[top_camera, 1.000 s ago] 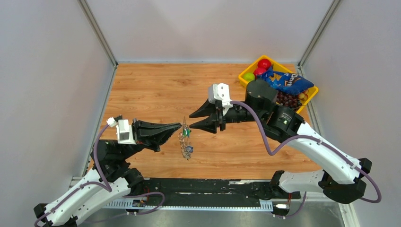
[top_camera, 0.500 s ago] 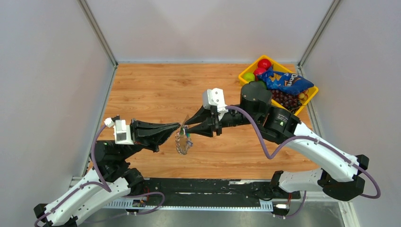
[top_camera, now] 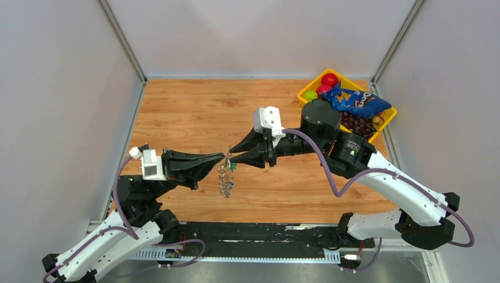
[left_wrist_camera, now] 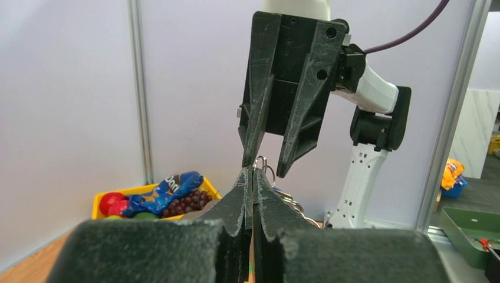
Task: Put the keys on the keyring
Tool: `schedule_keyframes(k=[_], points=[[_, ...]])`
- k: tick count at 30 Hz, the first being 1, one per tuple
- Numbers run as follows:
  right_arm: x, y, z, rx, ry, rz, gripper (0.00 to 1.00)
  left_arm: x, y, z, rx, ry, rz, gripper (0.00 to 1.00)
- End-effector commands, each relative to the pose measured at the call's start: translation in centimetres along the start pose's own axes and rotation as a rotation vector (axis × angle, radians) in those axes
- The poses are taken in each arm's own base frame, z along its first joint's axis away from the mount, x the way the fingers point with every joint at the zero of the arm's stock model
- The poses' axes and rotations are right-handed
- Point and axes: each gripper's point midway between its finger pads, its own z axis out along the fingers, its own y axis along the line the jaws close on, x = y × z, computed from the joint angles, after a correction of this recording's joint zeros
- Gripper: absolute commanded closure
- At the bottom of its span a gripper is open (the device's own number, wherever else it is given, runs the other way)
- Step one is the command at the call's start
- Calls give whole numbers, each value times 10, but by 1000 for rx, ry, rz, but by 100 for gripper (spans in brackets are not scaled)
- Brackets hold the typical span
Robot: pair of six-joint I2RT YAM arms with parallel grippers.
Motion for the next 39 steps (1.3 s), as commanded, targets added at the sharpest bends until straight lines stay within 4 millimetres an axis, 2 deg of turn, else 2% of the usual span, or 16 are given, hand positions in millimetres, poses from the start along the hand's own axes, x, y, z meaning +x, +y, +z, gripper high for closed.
schedule_keyframes(k=[1,6,13,21,26,27,28,29,30,31,32,33,34,35,36,39], points=[[-16,1,3,-7,-38,-14,71,-33,-10,2,36,-102,30,100],[-12,1,6,-9,-30,-4,74,-35,-11,1,37,-108,36,100],[-13,1,8,-11,-33,-7,100,-36,-11,1,36,-115,36,100],[-17,2,4,12,-42,-10,100,-31,-9,0,24,-87,28,99],[-13,3,-3,42,0,49,100,-16,-16,-2,54,108,40,74],[-9,3,-4,47,16,60,100,-2,-15,-7,46,188,22,70],[-5,3,-6,50,32,72,100,-9,-19,-6,63,209,39,63],[-2,5,-7,45,48,85,100,2,-18,-11,55,280,19,60],[1,7,-8,38,65,100,100,-5,-20,-9,62,293,29,56],[2,11,-8,19,79,115,100,6,-20,-12,64,354,7,52],[6,14,-7,3,99,131,100,0,-23,-11,77,357,16,50],[9,16,-8,-7,114,142,100,9,-25,-13,91,405,-5,48],[12,18,-8,-14,132,154,100,4,-28,-13,105,410,1,48],[17,19,-8,-22,152,168,100,13,-30,-15,124,459,-23,47],[19,22,-9,-35,168,177,100,9,-33,-15,141,463,-19,48],[28,28,-9,-61,210,209,100,17,-40,-19,177,544,-56,48]])
